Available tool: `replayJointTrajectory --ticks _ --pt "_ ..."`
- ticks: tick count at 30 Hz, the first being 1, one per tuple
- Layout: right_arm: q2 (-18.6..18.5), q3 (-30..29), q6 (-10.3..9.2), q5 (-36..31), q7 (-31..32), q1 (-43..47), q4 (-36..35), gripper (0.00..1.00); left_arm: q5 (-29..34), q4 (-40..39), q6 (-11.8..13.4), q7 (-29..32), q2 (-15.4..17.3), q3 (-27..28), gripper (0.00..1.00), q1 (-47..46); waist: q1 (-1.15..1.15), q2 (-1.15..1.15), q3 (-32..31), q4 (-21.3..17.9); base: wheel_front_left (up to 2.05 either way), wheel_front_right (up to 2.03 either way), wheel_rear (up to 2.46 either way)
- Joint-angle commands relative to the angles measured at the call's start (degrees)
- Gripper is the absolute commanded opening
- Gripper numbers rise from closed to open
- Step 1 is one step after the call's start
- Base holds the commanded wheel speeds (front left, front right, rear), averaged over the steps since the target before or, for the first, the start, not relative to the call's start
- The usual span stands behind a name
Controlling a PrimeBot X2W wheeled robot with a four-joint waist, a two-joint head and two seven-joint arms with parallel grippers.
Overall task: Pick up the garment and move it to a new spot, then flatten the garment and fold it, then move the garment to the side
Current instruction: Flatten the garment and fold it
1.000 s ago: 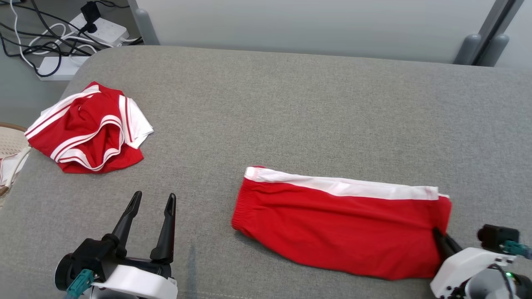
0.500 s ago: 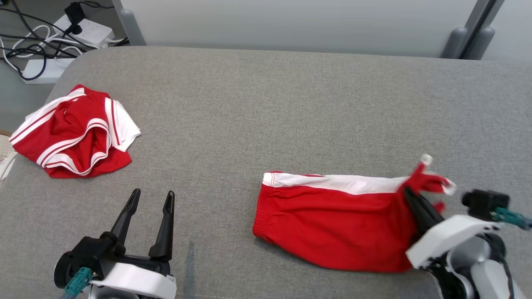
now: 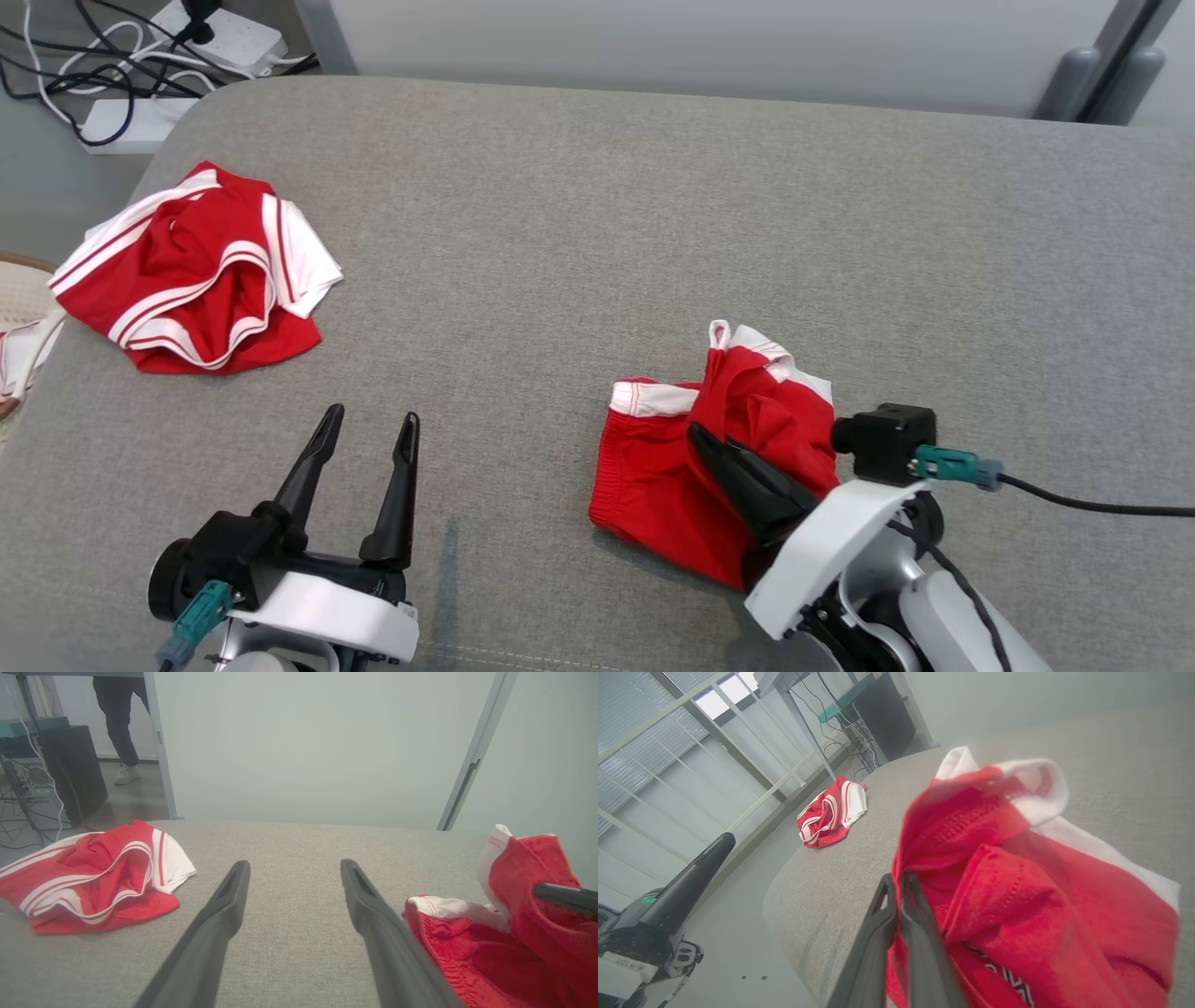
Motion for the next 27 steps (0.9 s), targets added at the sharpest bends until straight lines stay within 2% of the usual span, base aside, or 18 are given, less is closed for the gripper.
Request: replayJointTrajectory --ticks 1,6,11,12,13,14,21,27 --pt "0.77 1.90 0.09 0.20 -1.06 -2.45 -0.23 0.00 0.66 -1.07 -0.36 -0.59 0.82 1.97 1.00 -3.00 0.00 0.00 0.16 0.53 0.00 0.00 0.00" --pt "0.94 5.37 0.09 0.17 -3.98 -6.38 6.94 0.00 1.23 -0.11 -1.11 -0.59 -0.17 1.41 1.00 -3.74 0.00 0.00 0.22 2.26 0.00 0.00 0.00" --pt "0.96 9.31 0.09 2.81 -6.17 -9.52 13.02 0.00 1.70 0.62 -1.80 -0.59 -0.95 1.30 1.00 -4.38 0.00 0.00 0.46 3.21 0.00 0.00 0.00" --pt "0.96 9.95 0.09 3.28 -6.74 -10.17 14.08 0.33 1.81 0.73 -1.91 -0.59 -1.06 1.36 1.00 -4.49 0.00 0.00 0.52 3.28 0.00 0.00 0.00" --pt "0.96 10.54 0.09 3.82 -7.19 -10.76 15.12 0.49 1.90 0.83 -2.03 -0.59 -1.16 1.43 1.00 -4.57 0.00 0.00 0.56 3.31 0.00 0.00 0.00" --pt "0.96 11.08 0.09 4.34 -7.68 -11.34 16.04 1.00 1.98 0.93 -2.15 -0.59 -1.25 1.52 1.00 -4.63 0.00 0.00 0.58 3.31 0.00 0.00 0.00" --pt "0.97 15.85 0.09 9.52 -10.37 -13.75 15.99 1.00 2.59 1.40 -2.73 -0.59 -1.59 2.59 1.00 -4.52 0.00 0.00 0.41 2.51 0.00 0.00 0.00" --pt "0.11 15.53 0.09 11.17 -13.77 -12.83 8.99 1.00 3.02 1.75 -3.09 -0.59 -1.66 3.51 1.00 -3.98 0.00 0.00 -0.43 1.58 0.00 0.00 0.00"
